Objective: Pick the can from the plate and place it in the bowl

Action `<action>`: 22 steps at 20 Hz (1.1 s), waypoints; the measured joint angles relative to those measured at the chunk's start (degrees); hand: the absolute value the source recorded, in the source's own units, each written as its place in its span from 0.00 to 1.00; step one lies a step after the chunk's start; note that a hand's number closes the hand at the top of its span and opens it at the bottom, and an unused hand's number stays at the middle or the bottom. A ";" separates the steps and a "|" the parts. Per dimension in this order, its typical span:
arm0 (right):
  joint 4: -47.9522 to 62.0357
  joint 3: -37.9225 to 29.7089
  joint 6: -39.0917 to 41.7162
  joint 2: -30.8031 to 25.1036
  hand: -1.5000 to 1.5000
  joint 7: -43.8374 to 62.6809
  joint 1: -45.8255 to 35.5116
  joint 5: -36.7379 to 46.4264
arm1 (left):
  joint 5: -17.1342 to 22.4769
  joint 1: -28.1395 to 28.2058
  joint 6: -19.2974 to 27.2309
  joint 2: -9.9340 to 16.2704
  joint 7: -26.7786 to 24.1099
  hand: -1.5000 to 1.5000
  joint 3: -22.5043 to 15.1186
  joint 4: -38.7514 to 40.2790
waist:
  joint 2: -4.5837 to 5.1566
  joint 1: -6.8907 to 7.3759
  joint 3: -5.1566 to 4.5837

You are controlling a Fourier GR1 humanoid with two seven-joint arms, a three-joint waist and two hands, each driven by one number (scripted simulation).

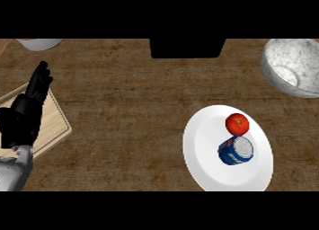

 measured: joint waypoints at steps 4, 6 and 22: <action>-4.91 2.16 -1.25 -4.40 0.00 5.12 -0.54 6.06 | -0.99 -0.56 0.17 -0.67 0.03 0.50 -0.37 0.21 | -0.03 0.49 -0.07; -7.97 3.35 -1.23 -6.66 0.00 9.23 -1.32 8.20 | -1.21 -0.42 0.01 -1.03 -0.69 0.50 -0.36 0.92 | -0.02 0.60 -0.10; -23.99 18.44 4.17 -3.06 0.00 37.07 -9.04 20.47 | -3.75 -0.74 -2.21 -3.67 -0.83 0.50 1.21 1.29 | 0.05 1.20 -0.03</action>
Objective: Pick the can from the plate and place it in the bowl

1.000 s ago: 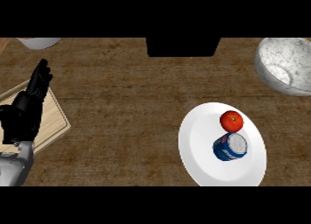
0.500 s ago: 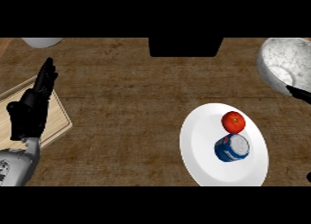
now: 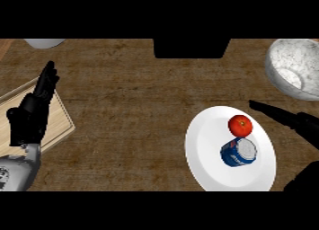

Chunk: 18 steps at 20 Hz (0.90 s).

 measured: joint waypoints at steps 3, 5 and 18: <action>-0.26 1.71 1.87 0.71 0.00 3.42 -0.65 2.41 | -1.30 -0.24 0.50 -1.03 0.75 0.50 -0.16 -0.34 | -0.01 -0.05 0.00; 0.52 3.48 2.12 2.43 0.00 6.03 -1.67 5.01 | -1.35 -0.13 -0.12 -1.22 0.88 0.50 0.19 -0.53 | 0.01 0.02 0.03; 8.69 4.53 4.59 14.14 0.00 6.64 -3.77 18.36 | -4.01 1.73 -4.31 -3.78 2.18 0.50 4.05 -3.26 | 0.01 -0.08 0.04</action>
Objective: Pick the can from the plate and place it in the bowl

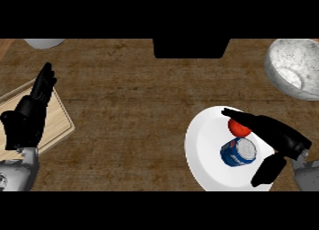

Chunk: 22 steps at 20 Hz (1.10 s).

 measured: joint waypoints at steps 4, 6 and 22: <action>3.23 0.09 -0.10 3.13 0.00 -2.04 -0.75 3.64 | -1.33 -1.31 -0.61 -1.24 0.76 0.50 0.74 0.19 | 0.02 -0.04 0.00; 3.84 0.27 -0.47 4.11 0.00 -3.34 0.21 5.46 | -1.38 -1.32 -1.63 -1.47 -0.60 0.50 1.56 1.45 | 0.00 -0.09 -0.01; 4.89 -0.56 -4.99 8.13 1.00 -16.54 1.90 17.78 | -4.12 -1.49 -4.19 -4.32 -0.28 0.50 4.49 1.06 | -0.37 -0.11 -0.25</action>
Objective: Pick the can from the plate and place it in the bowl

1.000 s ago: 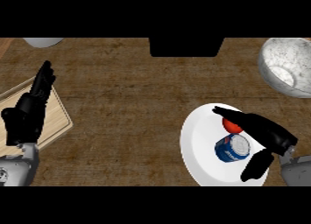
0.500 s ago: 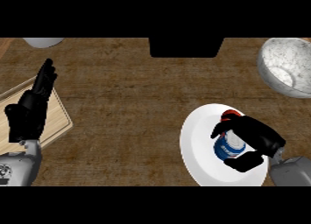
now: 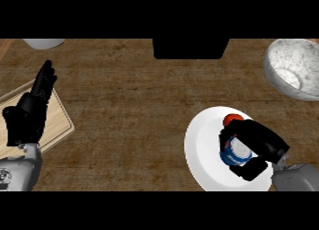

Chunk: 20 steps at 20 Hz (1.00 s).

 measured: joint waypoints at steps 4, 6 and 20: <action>5.02 -0.42 -2.74 8.96 1.00 12.08 -6.43 2.85 | -0.57 -0.57 -0.07 -0.62 0.31 0.50 -0.76 -0.12 | 0.41 0.90 0.11; 7.48 -0.93 -5.47 13.57 1.00 20.44 -9.83 4.77 | -0.58 -0.98 -0.38 -0.81 -0.08 0.50 -1.21 0.15 | 0.65 1.80 0.02; 16.83 2.99 -39.73 21.30 1.00 54.28 -35.94 5.29 | -0.47 -2.99 -0.92 -1.03 -0.72 0.50 -0.87 2.32 | 0.60 2.53 0.22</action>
